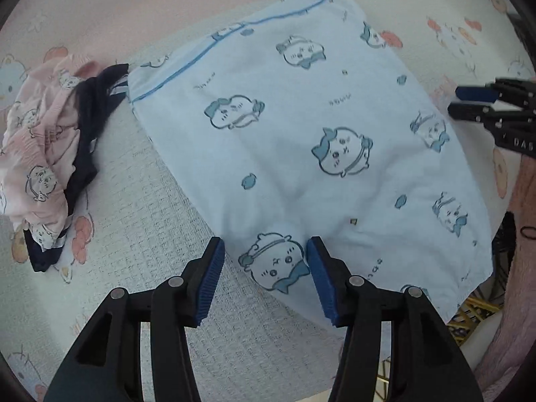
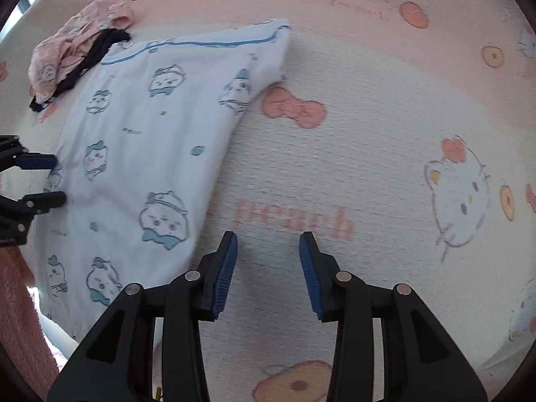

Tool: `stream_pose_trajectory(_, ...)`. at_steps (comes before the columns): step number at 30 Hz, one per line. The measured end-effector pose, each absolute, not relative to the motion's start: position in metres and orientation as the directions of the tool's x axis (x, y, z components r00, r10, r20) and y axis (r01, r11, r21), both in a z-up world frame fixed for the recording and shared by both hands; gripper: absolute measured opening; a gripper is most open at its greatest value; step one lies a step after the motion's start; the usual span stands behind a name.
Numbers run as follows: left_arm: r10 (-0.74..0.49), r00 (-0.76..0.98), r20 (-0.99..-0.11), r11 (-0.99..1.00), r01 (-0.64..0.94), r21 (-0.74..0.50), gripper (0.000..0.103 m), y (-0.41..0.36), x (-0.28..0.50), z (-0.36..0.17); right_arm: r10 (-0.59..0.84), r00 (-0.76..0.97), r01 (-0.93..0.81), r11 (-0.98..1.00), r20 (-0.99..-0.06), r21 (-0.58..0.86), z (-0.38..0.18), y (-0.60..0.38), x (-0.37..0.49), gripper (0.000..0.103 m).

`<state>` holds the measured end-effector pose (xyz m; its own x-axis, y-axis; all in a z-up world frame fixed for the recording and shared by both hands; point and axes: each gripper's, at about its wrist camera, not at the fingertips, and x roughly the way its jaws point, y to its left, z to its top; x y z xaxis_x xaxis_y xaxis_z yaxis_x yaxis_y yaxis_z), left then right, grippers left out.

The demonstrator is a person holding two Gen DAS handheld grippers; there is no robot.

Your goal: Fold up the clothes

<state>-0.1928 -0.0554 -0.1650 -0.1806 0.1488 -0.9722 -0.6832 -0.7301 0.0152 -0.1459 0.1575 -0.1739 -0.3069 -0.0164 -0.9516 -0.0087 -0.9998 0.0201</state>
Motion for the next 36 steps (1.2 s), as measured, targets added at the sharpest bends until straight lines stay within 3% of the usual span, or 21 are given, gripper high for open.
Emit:
stream_pose_trajectory(3,0.241,-0.208,-0.948,-0.751,-0.659,-0.047,0.054,-0.045,-0.203,-0.159,-0.074,-0.361,0.026,-0.997,-0.93,0.07,-0.165,0.137,-0.151,0.039)
stream_pose_trajectory(8,0.161,-0.135,-0.978,-0.713,-0.701,-0.021,0.056,-0.046,-0.209,-0.176,-0.15,-0.311,0.078,-0.988,-0.938,0.132,-0.186,0.116,-0.165,0.038)
stream_pose_trajectory(12,0.078,-0.187,-0.979,-0.709,-0.701,0.077,0.056,-0.065,-0.217,-0.163,-0.019,-0.314,0.067,-0.998,-0.949,-0.002,-0.176,0.133,-0.161,0.038)
stream_pose_trajectory(14,0.137,-0.202,-0.97,-0.732,-0.68,0.038,0.056,-0.064,-0.227,-0.154,0.032,-0.319,0.03,-0.999,-0.947,-0.044,-0.173,0.143,-0.164,0.038)
stream_pose_trajectory(18,0.293,-0.196,-0.936,-0.772,-0.625,-0.111,0.056,-0.044,-0.249,-0.149,-0.027,-0.395,0.038,-0.999,-0.918,0.013,-0.158,0.125,-0.184,0.038)
stream_pose_trajectory(20,0.285,-0.174,-0.942,-0.78,-0.613,-0.123,0.056,-0.035,-0.257,-0.158,-0.079,-0.403,0.067,-0.996,-0.912,0.057,-0.161,0.111,-0.195,0.038)
stream_pose_trajectory(23,0.199,-0.174,-0.965,-0.742,-0.67,-0.032,0.056,-0.041,-0.255,-0.164,-0.147,-0.332,0.055,-0.989,-0.932,0.136,-0.184,0.123,-0.203,0.035)
stream_pose_trajectory(26,0.128,-0.181,-0.975,-0.75,-0.661,0.025,0.056,-0.062,-0.264,-0.158,-0.091,-0.313,0.054,-0.995,-0.945,0.078,-0.178,0.143,-0.198,0.038)
stream_pose_trajectory(32,0.313,-0.275,-0.909,-0.836,-0.534,-0.126,0.056,-0.056,-0.319,-0.13,-0.11,-0.411,0.031,-0.994,-0.905,0.106,-0.141,0.16,-0.228,0.038)
stream_pose_trajectory(36,0.288,-0.222,-0.932,-0.875,-0.455,-0.162,0.056,-0.049,-0.339,-0.167,-0.083,-0.37,0.09,-0.995,-0.925,0.054,-0.162,0.135,-0.288,0.038)
